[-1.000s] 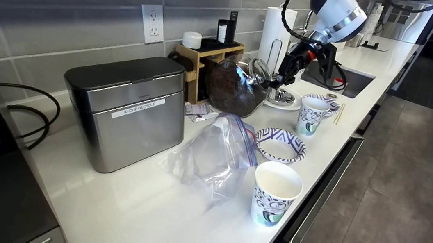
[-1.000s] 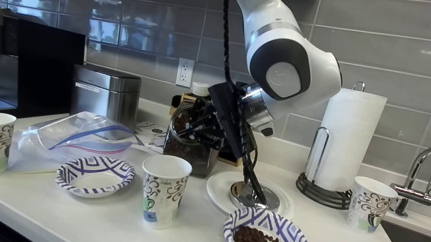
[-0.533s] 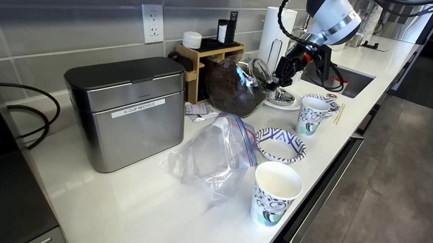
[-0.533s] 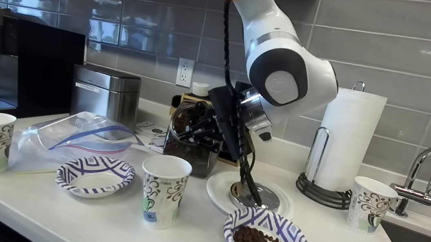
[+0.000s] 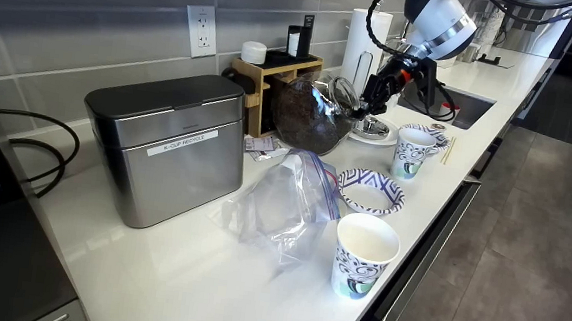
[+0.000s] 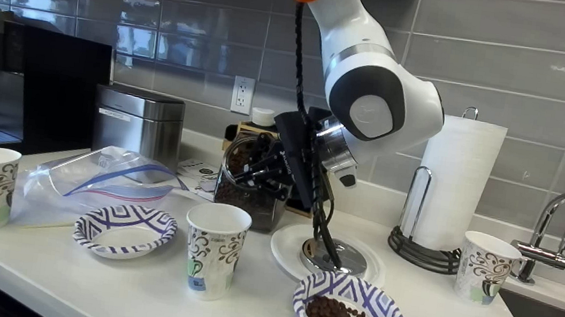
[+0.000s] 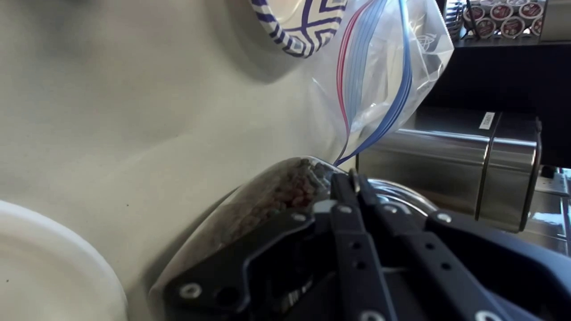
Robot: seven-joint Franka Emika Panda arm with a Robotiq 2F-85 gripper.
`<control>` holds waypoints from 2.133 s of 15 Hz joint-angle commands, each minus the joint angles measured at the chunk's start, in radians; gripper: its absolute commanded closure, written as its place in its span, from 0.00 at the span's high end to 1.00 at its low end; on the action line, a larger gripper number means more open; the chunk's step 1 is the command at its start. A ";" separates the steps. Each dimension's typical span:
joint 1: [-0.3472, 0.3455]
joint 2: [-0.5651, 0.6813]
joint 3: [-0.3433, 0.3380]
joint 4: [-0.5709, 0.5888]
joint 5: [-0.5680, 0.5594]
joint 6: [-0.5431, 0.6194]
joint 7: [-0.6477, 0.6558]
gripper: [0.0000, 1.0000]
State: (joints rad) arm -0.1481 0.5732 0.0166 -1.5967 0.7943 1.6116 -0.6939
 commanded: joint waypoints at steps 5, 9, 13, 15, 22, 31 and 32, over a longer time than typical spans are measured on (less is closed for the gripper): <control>-0.009 0.018 0.009 0.033 -0.006 -0.040 0.042 0.65; -0.005 -0.004 0.001 0.022 -0.039 -0.054 0.060 0.95; -0.002 -0.024 -0.002 0.015 -0.095 -0.064 0.068 1.00; 0.001 -0.049 -0.004 -0.002 -0.142 -0.058 0.056 1.00; -0.001 -0.201 -0.010 -0.119 -0.347 0.012 0.002 1.00; 0.013 -0.375 -0.017 -0.347 -0.505 0.154 -0.113 1.00; 0.014 -0.385 -0.018 -0.364 -0.508 0.166 -0.112 1.00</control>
State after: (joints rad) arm -0.1465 0.2559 0.0084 -1.8614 0.3169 1.7150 -0.7919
